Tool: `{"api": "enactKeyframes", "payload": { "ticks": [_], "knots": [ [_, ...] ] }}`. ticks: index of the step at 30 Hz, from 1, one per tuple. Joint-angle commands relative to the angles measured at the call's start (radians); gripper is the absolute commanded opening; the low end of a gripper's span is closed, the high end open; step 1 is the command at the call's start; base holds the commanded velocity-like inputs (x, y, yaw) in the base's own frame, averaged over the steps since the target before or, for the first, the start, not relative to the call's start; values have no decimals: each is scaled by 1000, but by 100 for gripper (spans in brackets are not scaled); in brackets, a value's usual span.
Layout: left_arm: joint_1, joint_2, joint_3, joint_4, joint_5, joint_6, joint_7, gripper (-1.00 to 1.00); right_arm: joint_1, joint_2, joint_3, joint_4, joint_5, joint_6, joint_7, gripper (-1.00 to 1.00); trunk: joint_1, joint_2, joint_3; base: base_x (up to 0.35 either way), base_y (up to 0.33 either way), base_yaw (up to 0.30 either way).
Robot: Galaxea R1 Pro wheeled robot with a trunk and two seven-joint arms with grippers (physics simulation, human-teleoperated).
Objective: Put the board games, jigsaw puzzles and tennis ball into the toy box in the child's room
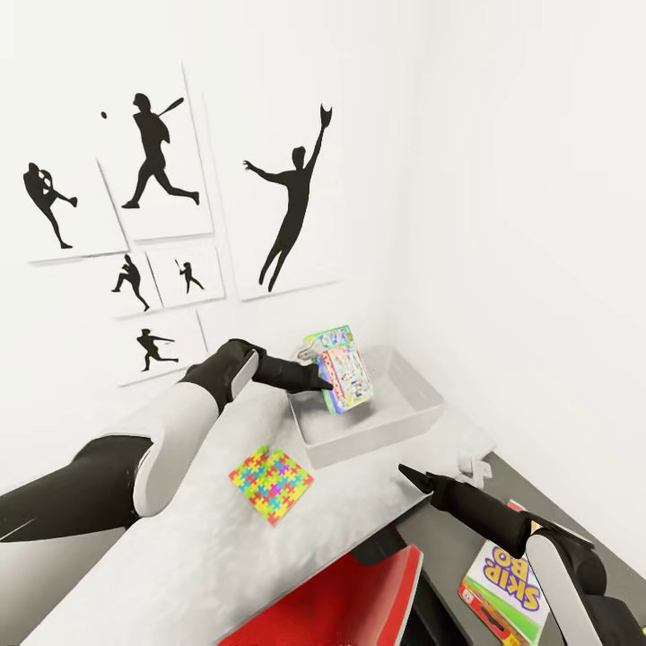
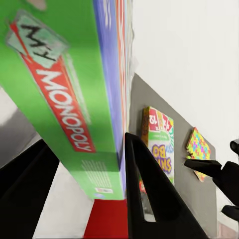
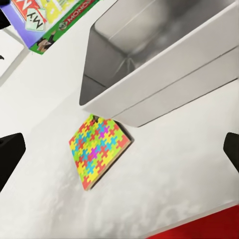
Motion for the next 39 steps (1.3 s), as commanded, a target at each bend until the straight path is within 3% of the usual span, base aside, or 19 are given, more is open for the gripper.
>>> {"api": "enactKeyframes", "payload": {
  "ticks": [1, 17, 24, 33, 39],
  "knots": [
    [-1, 4, 3, -1, -11, 5, -4, -100, -1, 0, -1, -1, -1, 6, 3, 100, 0, -2, -4, 0, 0, 0],
    [2, 17, 3, 0, -57, -70, 0, -100, -1, -1, 0, -1, -1, -13, 3, 100, 0, -2, -30, 0, 0, 0],
    [2, 18, 3, 0, -93, -104, -1, -100, -1, -2, 0, -1, -1, -15, 3, 100, 0, -2, -41, 0, 0, 0],
    [4, 47, 3, 0, -100, -169, -5, -100, -1, -2, 0, -1, -1, -15, 3, 100, 0, -2, -56, 0, 0, 0],
    [4, 51, 3, 0, -101, -189, -12, -100, -1, -2, 0, -1, -1, -15, 3, 100, 0, -2, -66, 0, 0, 0]
  ]
}}
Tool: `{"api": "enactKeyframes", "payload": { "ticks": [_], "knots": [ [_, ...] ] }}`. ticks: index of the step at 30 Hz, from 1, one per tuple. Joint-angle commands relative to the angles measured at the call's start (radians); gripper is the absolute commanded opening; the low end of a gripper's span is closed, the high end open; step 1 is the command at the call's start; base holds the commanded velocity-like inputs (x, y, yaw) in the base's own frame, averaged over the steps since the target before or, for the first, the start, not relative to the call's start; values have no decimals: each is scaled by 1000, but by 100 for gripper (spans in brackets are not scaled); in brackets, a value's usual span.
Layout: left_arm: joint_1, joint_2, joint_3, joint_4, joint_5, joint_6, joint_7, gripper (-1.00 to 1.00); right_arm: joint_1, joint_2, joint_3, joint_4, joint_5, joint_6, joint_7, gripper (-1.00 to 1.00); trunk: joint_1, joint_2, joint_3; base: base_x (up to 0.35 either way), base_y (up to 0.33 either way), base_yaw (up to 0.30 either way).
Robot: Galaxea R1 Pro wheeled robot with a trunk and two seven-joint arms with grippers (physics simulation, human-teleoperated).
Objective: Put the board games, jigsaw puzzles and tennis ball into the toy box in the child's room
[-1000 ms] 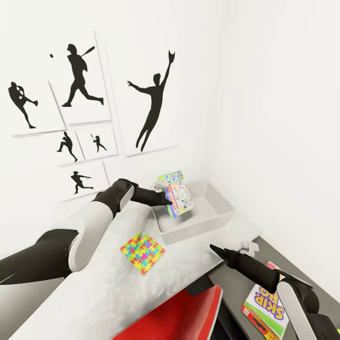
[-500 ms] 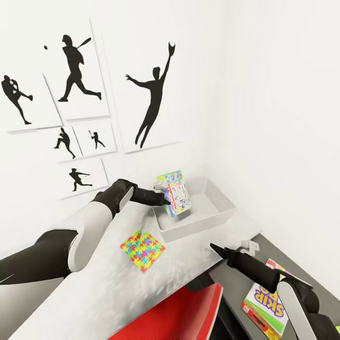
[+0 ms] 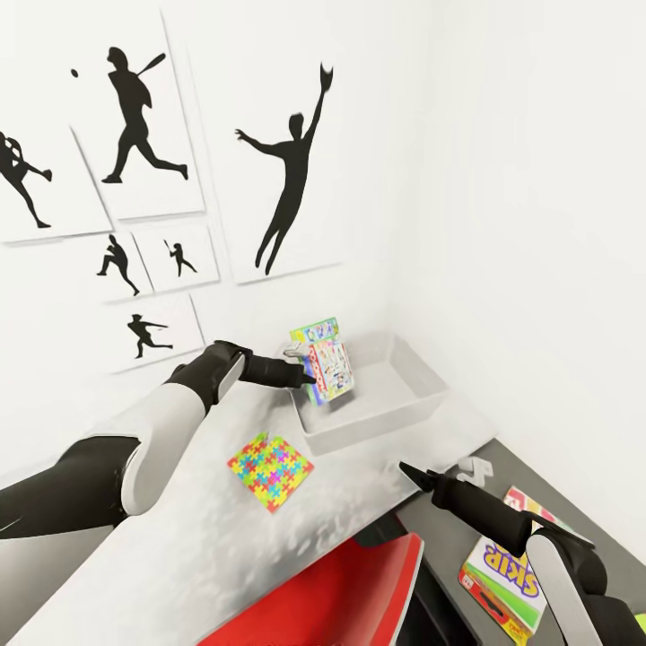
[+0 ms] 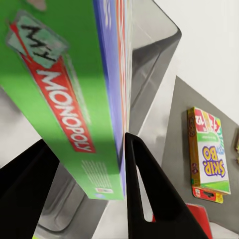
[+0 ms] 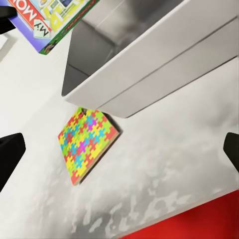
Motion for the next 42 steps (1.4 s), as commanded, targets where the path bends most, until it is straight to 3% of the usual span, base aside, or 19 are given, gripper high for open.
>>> {"api": "enactKeyframes", "payload": {
  "ticks": [1, 13, 25, 42],
  "knots": [
    [-1, 0, 2, -2, -6, 4, -5, -100, -1, 0, -1, -1, -2, 6, 2, 100, 0, -2, -4, 0, 0, 0],
    [-1, -3, -58, -2, -4, 1, -12, -100, -1, -1, -1, -1, -2, 6, 2, 100, 0, -2, -23, 0, 0, 0],
    [-1, -3, -62, -2, -5, 3, -109, -100, -1, 0, -1, -1, -2, 6, 1, 100, 0, -2, -43, 0, 0, 0],
    [-1, -7, -64, -2, -8, 5, -115, -100, -1, 0, -1, 0, -2, 6, 2, 100, 0, -2, -69, 0, 0, 0]
  ]
}}
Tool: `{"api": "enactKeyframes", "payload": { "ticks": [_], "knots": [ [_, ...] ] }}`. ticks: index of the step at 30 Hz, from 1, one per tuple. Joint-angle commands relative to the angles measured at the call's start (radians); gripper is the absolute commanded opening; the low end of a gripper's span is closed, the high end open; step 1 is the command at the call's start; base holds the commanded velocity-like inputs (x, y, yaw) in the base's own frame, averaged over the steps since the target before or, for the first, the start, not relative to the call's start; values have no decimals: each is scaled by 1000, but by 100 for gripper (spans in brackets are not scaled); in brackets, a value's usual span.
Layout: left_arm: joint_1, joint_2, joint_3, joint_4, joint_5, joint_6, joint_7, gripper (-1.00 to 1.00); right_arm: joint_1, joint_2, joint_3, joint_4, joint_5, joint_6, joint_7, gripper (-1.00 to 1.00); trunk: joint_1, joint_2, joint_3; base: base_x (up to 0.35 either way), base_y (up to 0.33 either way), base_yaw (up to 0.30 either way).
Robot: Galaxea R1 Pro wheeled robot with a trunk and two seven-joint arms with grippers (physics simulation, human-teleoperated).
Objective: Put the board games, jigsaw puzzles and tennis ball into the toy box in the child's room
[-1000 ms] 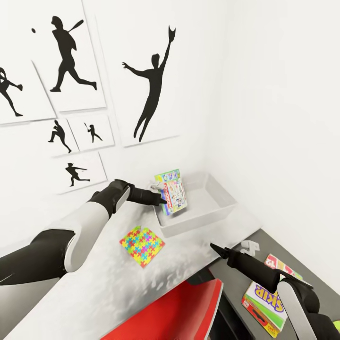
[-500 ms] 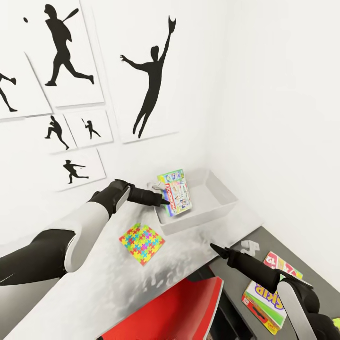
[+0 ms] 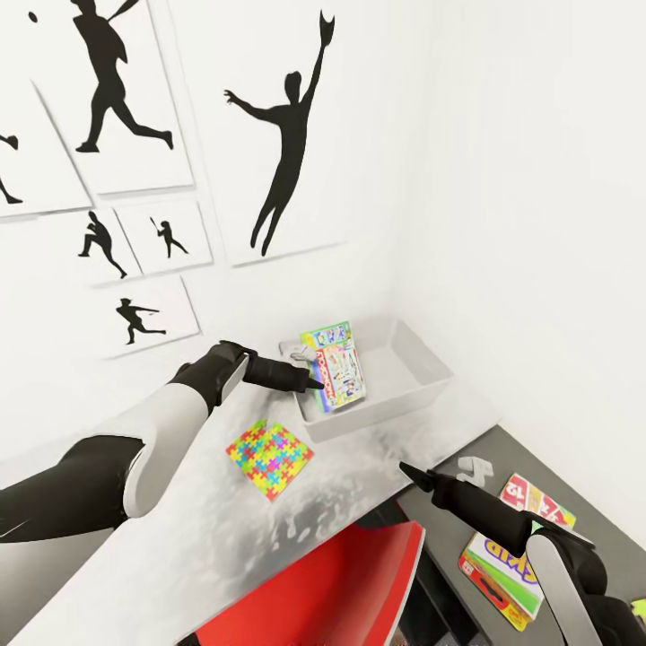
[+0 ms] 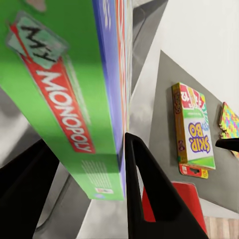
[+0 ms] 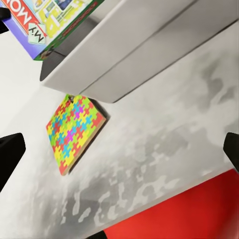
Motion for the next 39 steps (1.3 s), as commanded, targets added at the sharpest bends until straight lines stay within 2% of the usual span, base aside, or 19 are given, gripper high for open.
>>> {"api": "enactKeyframes", "payload": {
  "ticks": [1, 4, 6, 8, 10, 14, 15, 17, 24, 39],
  "knots": [
    [-1, 0, -1, -2, -3, 7, -3, -100, -1, 0, -1, -1, -2, 7, 2, 100, 0, -2, -2, 0, 0, 0],
    [-1, -2, -1, -2, -3, 7, -3, -100, -1, 1, 0, 0, 0, 7, 0, 100, 0, -2, -3, 0, 0, 0],
    [-12, 10, -3, -13, 3, 17, 8, -100, 3, -5, -12, 8, 12, -5, -12, 100, 0, -2, -3, 0, 0, 0],
    [-13, 11, -3, -19, 1, 24, 20, -100, 2, -1, -23, 7, 23, -16, -12, 100, 0, -2, -3, 0, 0, 0],
    [-24, -1, -5, -30, 3, 34, 31, -100, 1, 8, -27, 16, 35, -28, -19, 100, 0, -2, -3, 0, 0, 0],
    [-27, -24, -3, -35, 2, 33, 49, -100, 1, 6, -27, 16, 42, -50, -20, 100, 0, -2, -3, 0, 0, 0],
    [-27, -30, -3, -33, 2, 32, 55, 100, 1, 1, -27, 16, 48, -56, -19, 100, 0, -2, -3, 0, 0, 0],
    [-26, -37, -2, -33, 5, 32, 66, 100, 1, -3, -26, 16, 53, -67, -17, 100, 0, -2, -3, 0, 0, 0],
    [-25, -38, -2, -32, 6, 33, 105, 100, 1, -5, -26, 16, 56, -106, -13, 100, 0, -2, -3, 0, 0, 0],
    [-24, -37, -2, -32, 4, 32, 106, 100, 1, -6, -26, 16, 56, -113, -12, 100, 0, -2, -3, 0, 0, 0]
  ]
}}
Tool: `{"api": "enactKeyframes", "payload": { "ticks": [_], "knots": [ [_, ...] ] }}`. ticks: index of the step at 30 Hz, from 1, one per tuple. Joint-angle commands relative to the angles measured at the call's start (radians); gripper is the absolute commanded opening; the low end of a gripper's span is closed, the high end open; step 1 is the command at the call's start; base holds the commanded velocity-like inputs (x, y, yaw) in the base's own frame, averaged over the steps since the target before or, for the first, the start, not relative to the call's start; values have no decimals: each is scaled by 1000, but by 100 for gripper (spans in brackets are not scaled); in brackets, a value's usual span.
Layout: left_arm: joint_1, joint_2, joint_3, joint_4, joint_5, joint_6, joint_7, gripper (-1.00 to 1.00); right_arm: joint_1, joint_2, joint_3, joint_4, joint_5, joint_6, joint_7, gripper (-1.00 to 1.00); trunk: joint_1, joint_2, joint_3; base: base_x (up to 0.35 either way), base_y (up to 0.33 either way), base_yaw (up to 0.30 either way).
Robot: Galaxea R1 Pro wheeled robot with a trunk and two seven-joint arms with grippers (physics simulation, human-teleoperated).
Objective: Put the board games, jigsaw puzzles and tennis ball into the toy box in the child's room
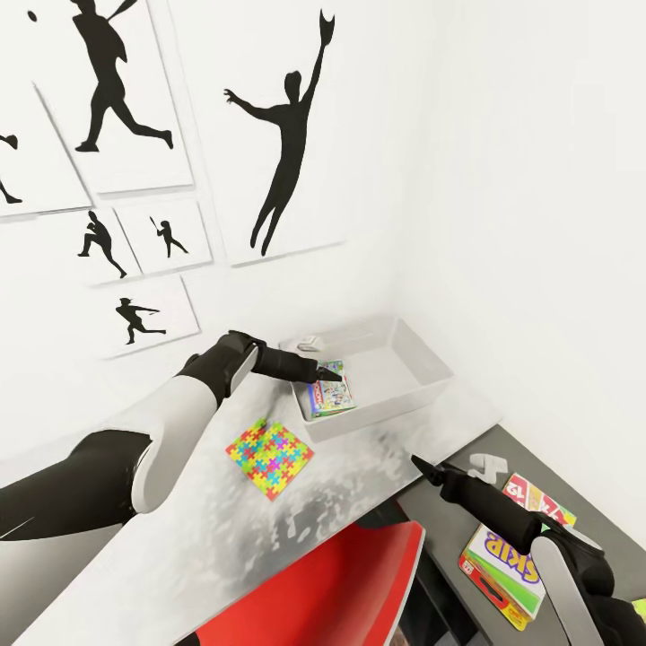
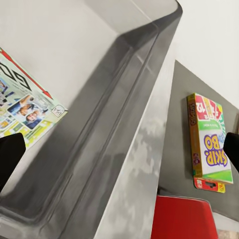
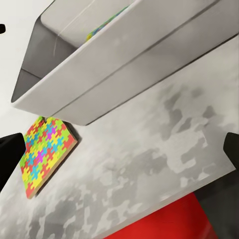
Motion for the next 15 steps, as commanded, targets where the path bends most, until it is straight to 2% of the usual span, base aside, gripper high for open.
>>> {"api": "enactKeyframes", "payload": {
  "ticks": [1, 7, 11, 15],
  "knots": [
    [-1, 0, 0, -2, -6, 6, -5, 100, -1, 0, -1, -1, -5, 7, 2, 100, 0, -2, -2, 0, 0, 0],
    [-1, 5, 1, -2, -4, 5, -16, 100, -1, -1, -1, -1, -5, 7, 4, 100, 0, -2, -2, 0, 0, 0],
    [-1, 17, 12, -2, -2, 7, -61, 100, -1, -1, -1, -1, -6, 7, 4, 100, 0, -2, -2, 0, 0, 0],
    [-1, 49, 23, -2, -2, 10, -188, 100, -1, -3, -1, -1, -6, 6, 5, 100, 0, -2, -2, 0, 0, 0]
  ]
}}
